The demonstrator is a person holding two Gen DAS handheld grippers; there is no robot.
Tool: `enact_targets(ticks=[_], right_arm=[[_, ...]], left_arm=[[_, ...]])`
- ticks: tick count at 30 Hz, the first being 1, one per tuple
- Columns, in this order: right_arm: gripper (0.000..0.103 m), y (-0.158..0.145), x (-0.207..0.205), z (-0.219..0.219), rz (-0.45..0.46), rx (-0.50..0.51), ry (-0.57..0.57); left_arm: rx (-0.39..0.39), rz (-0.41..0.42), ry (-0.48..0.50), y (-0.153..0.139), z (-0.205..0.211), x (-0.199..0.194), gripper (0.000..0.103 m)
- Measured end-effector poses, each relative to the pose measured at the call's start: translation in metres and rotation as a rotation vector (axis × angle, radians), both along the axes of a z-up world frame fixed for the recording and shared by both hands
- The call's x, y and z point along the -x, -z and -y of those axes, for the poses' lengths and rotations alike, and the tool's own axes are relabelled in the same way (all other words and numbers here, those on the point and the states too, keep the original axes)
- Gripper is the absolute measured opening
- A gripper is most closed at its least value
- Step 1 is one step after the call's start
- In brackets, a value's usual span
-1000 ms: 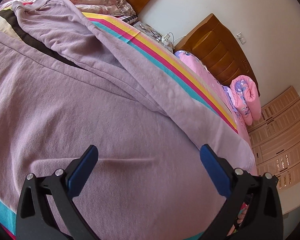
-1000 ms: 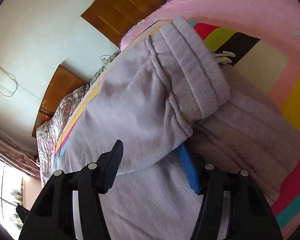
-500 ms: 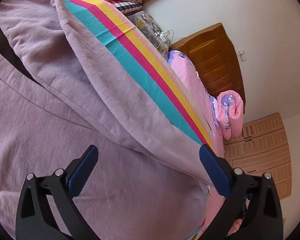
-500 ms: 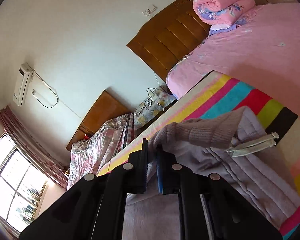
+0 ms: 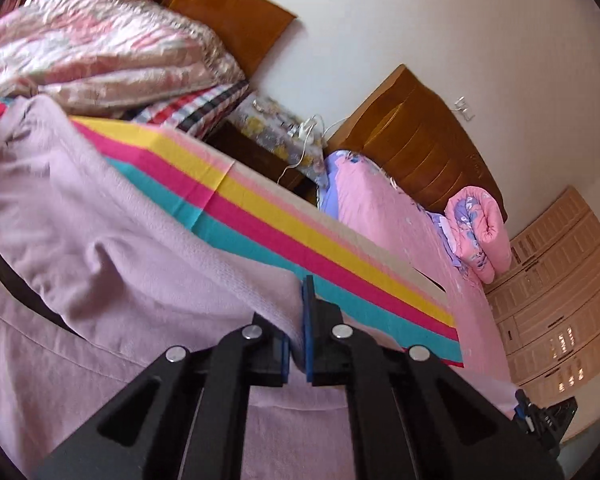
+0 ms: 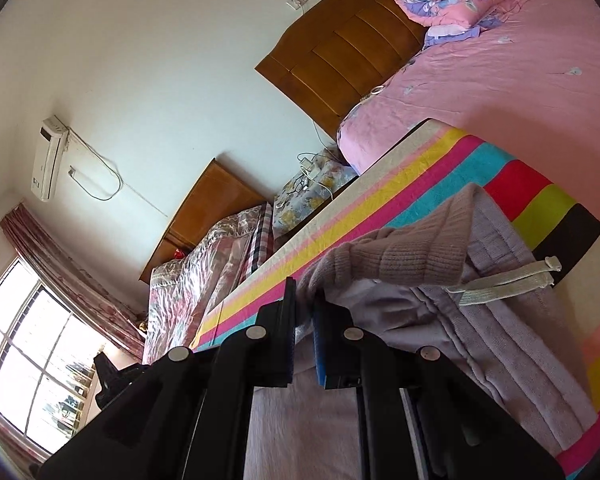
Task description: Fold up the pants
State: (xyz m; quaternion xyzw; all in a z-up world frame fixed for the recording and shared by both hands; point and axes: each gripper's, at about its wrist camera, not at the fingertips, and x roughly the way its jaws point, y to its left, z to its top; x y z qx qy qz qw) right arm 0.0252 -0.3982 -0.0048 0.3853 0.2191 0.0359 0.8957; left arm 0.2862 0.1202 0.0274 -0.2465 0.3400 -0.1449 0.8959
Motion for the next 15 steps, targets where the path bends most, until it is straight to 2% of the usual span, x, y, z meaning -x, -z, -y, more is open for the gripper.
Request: enact_targets(ticks=[2,3,5,6,8,9,10,12,15], right_arm=[[0.01,0.004,0.024,-0.004,-0.02,0.047,-0.037],[0.01,0.013,0.037,-0.005,-0.049,0.061,-0.05],[0.01,0.045,0.063,-0.003,-0.132,0.057,-0.07],[0.01,0.065,0.075,-0.002,-0.186,0.052,-0.061],[0.01,0.106,0.087,-0.001,-0.301,0.023,-0.034],[0.01,0.121,0.092,0.0,-0.323,-0.008,-0.017],[0.01,0.127,0.096,0.0,-0.294,-0.035,-0.001],[0.01,0.126,0.096,-0.002,-0.288,-0.03,0.016],[0.01,0.107,0.098,-0.005,-0.245,0.014,0.021]], left_arm=[[-0.032,0.125,0.048,-0.012,-0.001,0.06,0.006],[-0.068,0.141,0.071,-0.003,0.001,0.091,0.006],[-0.145,0.073,0.102,0.038,0.005,0.133,0.008],[-0.173,0.004,0.113,0.066,0.006,0.144,0.009],[-0.171,-0.131,0.122,0.117,0.005,0.154,0.01],[-0.147,-0.167,0.122,0.135,0.001,0.16,0.01],[-0.123,-0.129,0.108,0.137,-0.003,0.163,0.013],[-0.095,-0.141,0.115,0.134,-0.006,0.156,0.015],[-0.055,-0.112,0.13,0.115,-0.008,0.153,0.014]])
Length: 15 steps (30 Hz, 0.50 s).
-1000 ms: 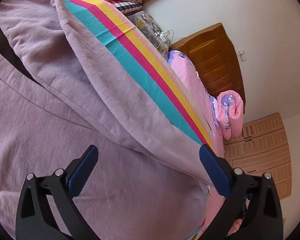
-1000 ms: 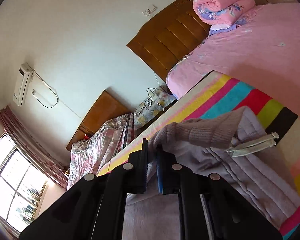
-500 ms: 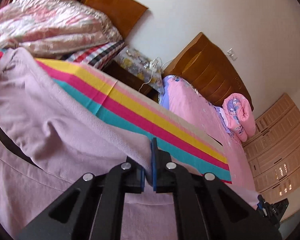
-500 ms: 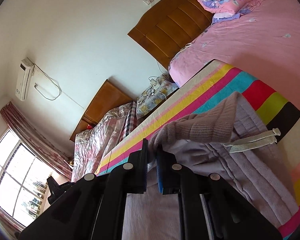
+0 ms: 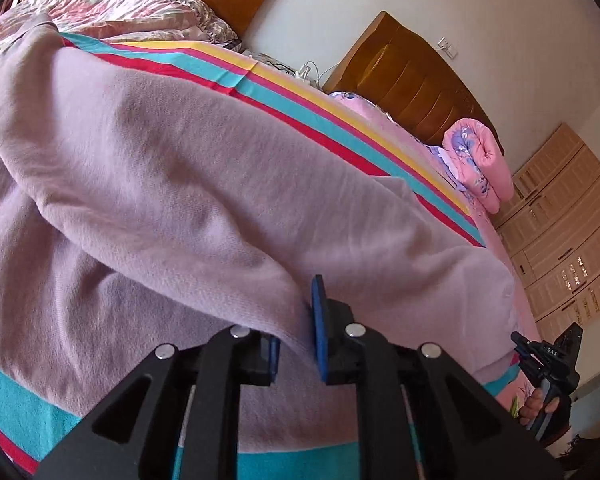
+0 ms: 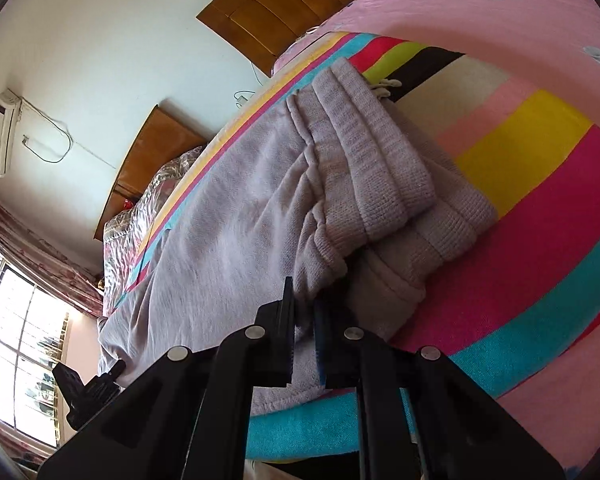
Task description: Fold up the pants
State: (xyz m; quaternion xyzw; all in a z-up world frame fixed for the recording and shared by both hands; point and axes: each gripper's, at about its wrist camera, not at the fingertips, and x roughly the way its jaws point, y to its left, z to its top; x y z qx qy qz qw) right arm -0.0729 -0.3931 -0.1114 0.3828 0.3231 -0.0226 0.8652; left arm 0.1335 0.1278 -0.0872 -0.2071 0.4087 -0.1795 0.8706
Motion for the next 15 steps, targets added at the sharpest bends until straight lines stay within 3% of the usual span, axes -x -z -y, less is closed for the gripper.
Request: enact_targets(ticks=[2,4,7,9,10,12,13,14,15], right_arm=[[0.01,-0.013,0.01,0.005,0.044,0.008,0.028],[0.01,-0.013,0.016,0.012,0.027,0.022,0.041],[0.01,0.018,0.012,0.016,-0.09,-0.015,0.054],[0.01,0.027,0.015,0.014,-0.071,-0.031,0.072],[0.011,0.026,0.017,0.013,-0.068,-0.039,0.078],[0.023,0.018,0.018,0.01,-0.071,-0.041,0.054],[0.028,0.013,0.019,0.007,-0.063,-0.042,0.038],[0.036,0.011,0.019,0.003,-0.051,-0.052,0.019],[0.038,0.011,0.018,-0.002,-0.047,-0.068,-0.01]], left_arm=[[0.028,0.042,0.014,-0.017,0.0,0.009,0.014],[0.06,0.047,0.025,-0.023,-0.002,0.018,0.014],[0.025,-0.012,0.029,-0.006,0.011,0.018,0.014],[0.014,-0.075,0.008,0.012,0.01,0.013,0.015],[0.016,-0.096,-0.002,0.015,0.009,0.012,0.02],[0.031,-0.1,-0.012,0.01,0.007,0.009,0.037],[0.024,-0.083,-0.023,0.005,0.006,0.009,0.053],[0.025,-0.069,-0.028,0.002,0.006,0.008,0.055],[0.035,-0.068,-0.025,0.001,0.005,0.007,0.055]])
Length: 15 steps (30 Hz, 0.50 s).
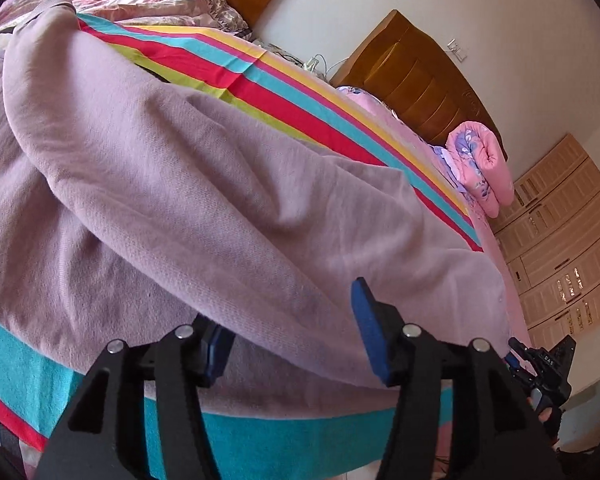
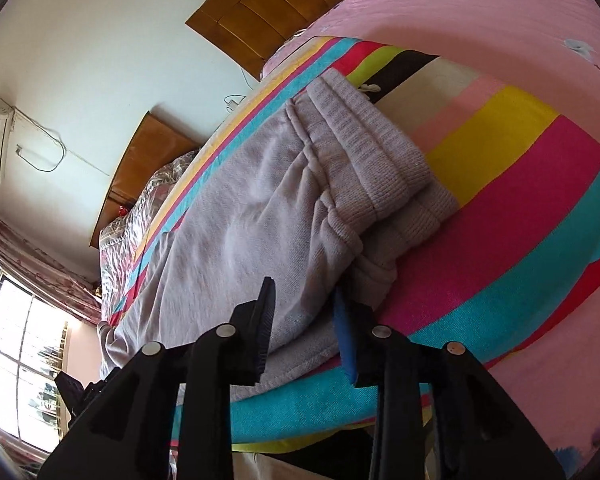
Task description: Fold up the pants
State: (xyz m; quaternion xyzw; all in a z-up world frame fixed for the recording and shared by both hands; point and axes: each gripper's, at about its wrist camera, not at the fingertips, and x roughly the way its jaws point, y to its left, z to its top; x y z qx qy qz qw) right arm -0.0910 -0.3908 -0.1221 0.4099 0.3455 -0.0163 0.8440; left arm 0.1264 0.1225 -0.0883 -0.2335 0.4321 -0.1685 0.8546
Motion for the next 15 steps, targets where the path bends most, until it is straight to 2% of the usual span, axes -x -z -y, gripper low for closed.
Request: enact_targets(ticks=[3,4,5,6,7,11,13,15], right_arm=[[0.038,0.009,-0.008,-0.018,-0.004,-0.049,-0.065],[0.038,0.009,-0.009,-0.024,0.0,-0.035,-0.073],[0.031,0.007,-0.009,-0.03,-0.002,0.01,-0.068],[0.014,0.004,-0.01,-0.034,-0.009,0.043,-0.069],[0.013,0.0,-0.008,-0.036,0.004,0.048,-0.07],[0.01,-0.029,0.004,-0.043,0.052,0.095,-0.096],[0.009,-0.026,0.004,-0.042,0.034,0.098,-0.096],[0.008,-0.01,0.001,-0.039,-0.025,0.093,-0.082]], left_arm=[[0.025,-0.028,0.015,0.007,0.004,-0.002,0.052],[0.033,-0.038,0.027,0.01,0.007,-0.001,0.043],[0.015,-0.034,0.029,0.011,0.01,0.001,0.025],[-0.009,-0.021,0.033,0.01,0.013,0.002,0.016],[-0.02,0.0,0.028,0.005,0.015,0.005,0.01],[-0.016,0.064,0.007,-0.017,0.007,0.018,0.008],[-0.024,0.049,0.017,-0.015,0.006,0.02,0.008],[-0.055,0.001,0.021,0.0,0.011,0.016,0.008]])
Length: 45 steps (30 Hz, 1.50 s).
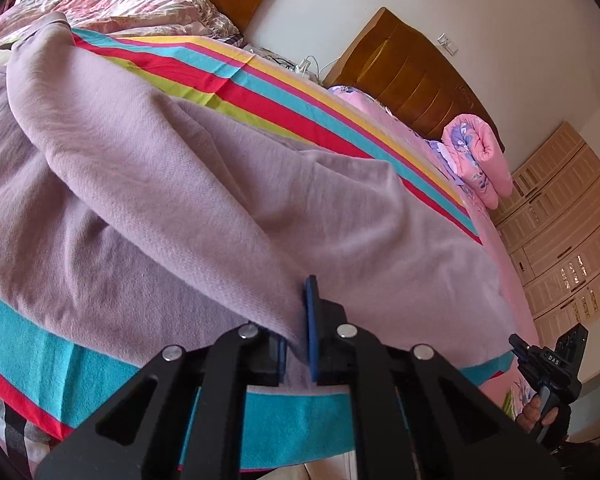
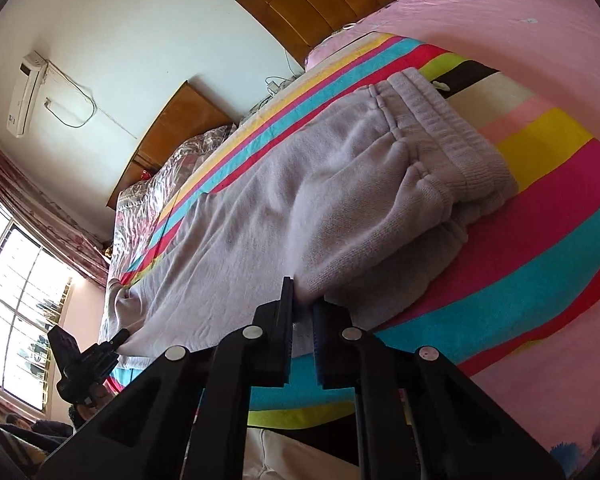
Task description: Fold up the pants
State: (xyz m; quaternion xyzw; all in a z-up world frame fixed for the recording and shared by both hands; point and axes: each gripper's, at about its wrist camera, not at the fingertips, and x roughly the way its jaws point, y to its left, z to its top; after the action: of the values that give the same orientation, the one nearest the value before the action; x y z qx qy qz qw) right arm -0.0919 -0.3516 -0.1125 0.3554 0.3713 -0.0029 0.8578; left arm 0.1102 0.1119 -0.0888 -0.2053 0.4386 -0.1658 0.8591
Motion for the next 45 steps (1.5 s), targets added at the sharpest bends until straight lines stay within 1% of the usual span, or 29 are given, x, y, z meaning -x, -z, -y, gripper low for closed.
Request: enact_targets(ticks=[2,4,5,6,7,8,9,10,14,15,16,17,19,20,22,24,25,26,27,28,29,30,31,33,36,38,40,42,45], right_arm=[[0.008,0.015,-0.002,0.001,-0.019,-0.032,0.005],[0.007,0.017,0.001,0.006,-0.012,-0.076,0.021],[0.011,0.016,0.003,0.01,-0.006,-0.085,0.025],[0.023,0.013,0.006,0.014,0.009,-0.074,0.033],[0.029,0.008,0.011,0.021,0.028,-0.048,0.063],[0.043,0.002,0.016,0.029,0.048,-0.032,0.101],[0.047,-0.001,0.022,0.038,0.067,-0.034,0.139],[0.047,-0.001,0.025,0.047,0.082,-0.043,0.174],[0.045,0.009,0.017,0.077,0.063,-0.054,0.247],[0.035,0.012,0.015,0.081,0.062,-0.062,0.244],[0.033,0.012,0.012,0.08,0.056,-0.047,0.249],[0.025,0.006,0.011,0.076,0.061,-0.013,0.244],[0.024,-0.013,0.012,0.061,0.098,0.097,0.236],[0.024,-0.019,0.013,0.059,0.111,0.117,0.236],[0.024,-0.014,0.006,0.06,0.061,0.101,0.247],[0.024,0.007,-0.002,0.066,-0.034,0.08,0.236],[0.023,0.009,0.002,0.067,-0.015,0.074,0.247],[0.037,0.007,0.005,0.067,-0.029,0.078,0.269],[0.057,0.003,0.007,0.067,-0.046,0.099,0.302],[0.064,-0.004,0.009,0.066,-0.058,0.132,0.342],[0.066,-0.015,0.009,0.062,-0.062,0.184,0.377],[0.066,-0.029,0.006,0.054,-0.042,0.247,0.378],[0.066,-0.044,-0.001,0.042,-0.01,0.308,0.346],[0.066,-0.07,-0.031,0.004,0.052,0.392,0.19],[0.065,-0.093,-0.111,-0.085,0.128,0.511,-0.253],[0.062,-0.093,-0.161,-0.151,0.184,0.644,-0.538],[0.055,-0.088,-0.208,-0.203,0.241,0.717,-0.769],[0.051,-0.078,-0.258,-0.241,0.228,0.703,-0.953],[0.046,-0.062,-0.305,-0.293,0.21,0.718,-1.181]], left_arm=[[-0.023,-0.044,-0.007,0.015,0.001,-0.001,0.009],[-0.008,-0.046,-0.01,0.014,-0.004,-0.002,0.013],[-0.005,-0.045,-0.019,0.012,-0.006,-0.003,0.021],[-0.006,-0.037,-0.029,0.011,-0.007,-0.003,0.026],[-0.013,-0.028,-0.04,0.008,-0.008,-0.003,0.039],[-0.014,-0.019,-0.052,0.005,-0.01,-0.003,0.052],[0.002,-0.009,-0.06,0.003,-0.012,-0.002,0.057],[0.018,-0.004,-0.062,0.001,-0.013,-0.002,0.059],[0.005,-0.013,-0.077,0.005,-0.013,-0.006,0.057],[0.001,-0.017,-0.083,0.007,-0.013,-0.005,0.056],[-0.014,-0.011,-0.092,0.007,-0.013,-0.004,0.044],[-0.036,-0.016,-0.093,0.008,-0.013,-0.004,0.024],[-0.032,-0.013,-0.092,0.008,-0.015,-0.002,0.021],[-0.035,-0.011,-0.09,0.008,-0.015,-0.002,0.021],[-0.048,-0.017,-0.086,0.011,-0.015,-0.003,0.02],[-0.038,-0.01,-0.083,0.012,-0.015,-0.002,0.021],[-0.039,-0.01,-0.075,0.012,-0.016,-0.003,0.022],[-0.033,-0.011,-0.066,0.012,-0.017,-0.002,0.023],[-0.017,-0.015,-0.06,0.012,-0.019,-0.003,0.026],[0.004,-0.016,-0.056,0.011,-0.022,-0.002,0.038],[0.021,-0.008,-0.06,0.008,-0.027,-0.001,0.058],[0.022,0.006,-0.083,0.004,-0.034,0.0,0.068],[0.022,0.026,-0.111,0.0,-0.041,0.002,0.074],[0.052,0.051,-0.141,-0.008,-0.057,0.001,0.074],[0.088,0.05,-0.193,-0.01,-0.082,-0.005,0.075],[0.104,0.025,-0.226,-0.004,-0.096,-0.011,0.075],[0.142,-0.026,-0.24,0.006,-0.105,-0.018,0.075],[0.157,-0.026,-0.245,0.007,-0.108,-0.017,0.075],[0.156,-0.032,-0.269,0.005,-0.112,-0.017,0.075]])
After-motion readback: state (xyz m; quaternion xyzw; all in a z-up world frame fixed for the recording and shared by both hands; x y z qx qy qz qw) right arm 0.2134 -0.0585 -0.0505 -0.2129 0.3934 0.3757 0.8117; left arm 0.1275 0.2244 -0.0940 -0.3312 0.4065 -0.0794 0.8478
